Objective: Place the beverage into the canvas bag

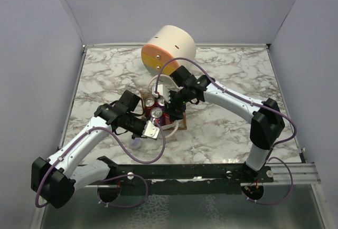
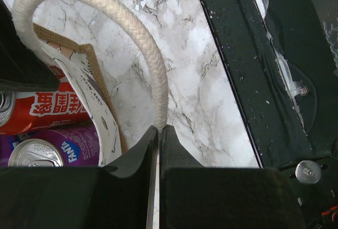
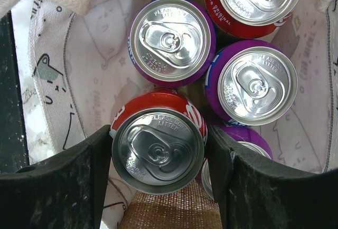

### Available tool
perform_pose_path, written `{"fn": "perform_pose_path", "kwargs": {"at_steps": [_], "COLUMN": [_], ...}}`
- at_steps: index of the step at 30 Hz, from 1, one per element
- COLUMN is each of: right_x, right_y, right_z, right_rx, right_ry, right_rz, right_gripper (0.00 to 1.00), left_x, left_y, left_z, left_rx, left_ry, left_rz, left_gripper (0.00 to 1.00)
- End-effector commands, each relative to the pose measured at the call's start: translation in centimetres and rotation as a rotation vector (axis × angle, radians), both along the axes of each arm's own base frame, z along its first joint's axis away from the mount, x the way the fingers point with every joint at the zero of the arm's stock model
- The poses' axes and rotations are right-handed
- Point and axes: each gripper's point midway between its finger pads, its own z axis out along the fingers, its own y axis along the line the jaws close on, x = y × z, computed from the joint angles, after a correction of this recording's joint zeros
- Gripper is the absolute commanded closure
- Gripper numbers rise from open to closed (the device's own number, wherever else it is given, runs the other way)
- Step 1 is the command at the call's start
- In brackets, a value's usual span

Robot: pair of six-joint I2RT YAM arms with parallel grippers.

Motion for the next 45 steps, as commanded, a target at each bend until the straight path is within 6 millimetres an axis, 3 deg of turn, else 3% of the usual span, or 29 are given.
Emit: {"fn": "perform_pose_path", "kwargs": {"at_steps": [1,20,34,45], "right_x": [0.1,-0.4,-0.1,0.4], "right_y": [1.0,1.4,1.0,0.9], "right_z": [2.3,-0.1,-1.6,-2.5], "right_rx": [0.064,0.014,-0.029,-0.051], "right_ry": [-0.060,-0.039,-0.066,-0.082], "right_rz": [0.028,0.055,0.066,0.059], "right_gripper": [0.90,0.85,0.71,0.54], "left_x": [-1.0,-1.0,-0.9,-1.0], "left_y": [0.0,0.0,0.0,0.0], "left_z": [0.5,0.4,0.5,0.5], "left_rx": [-0.028,-0.029,-0.027,-0.028], "left_ry": [0.041,0.040,0.041,0.037], "left_rz": [-0.010,-0.007,-0.005,-0.007], "left_gripper": [1.00,1.00,1.00,1.00]}}
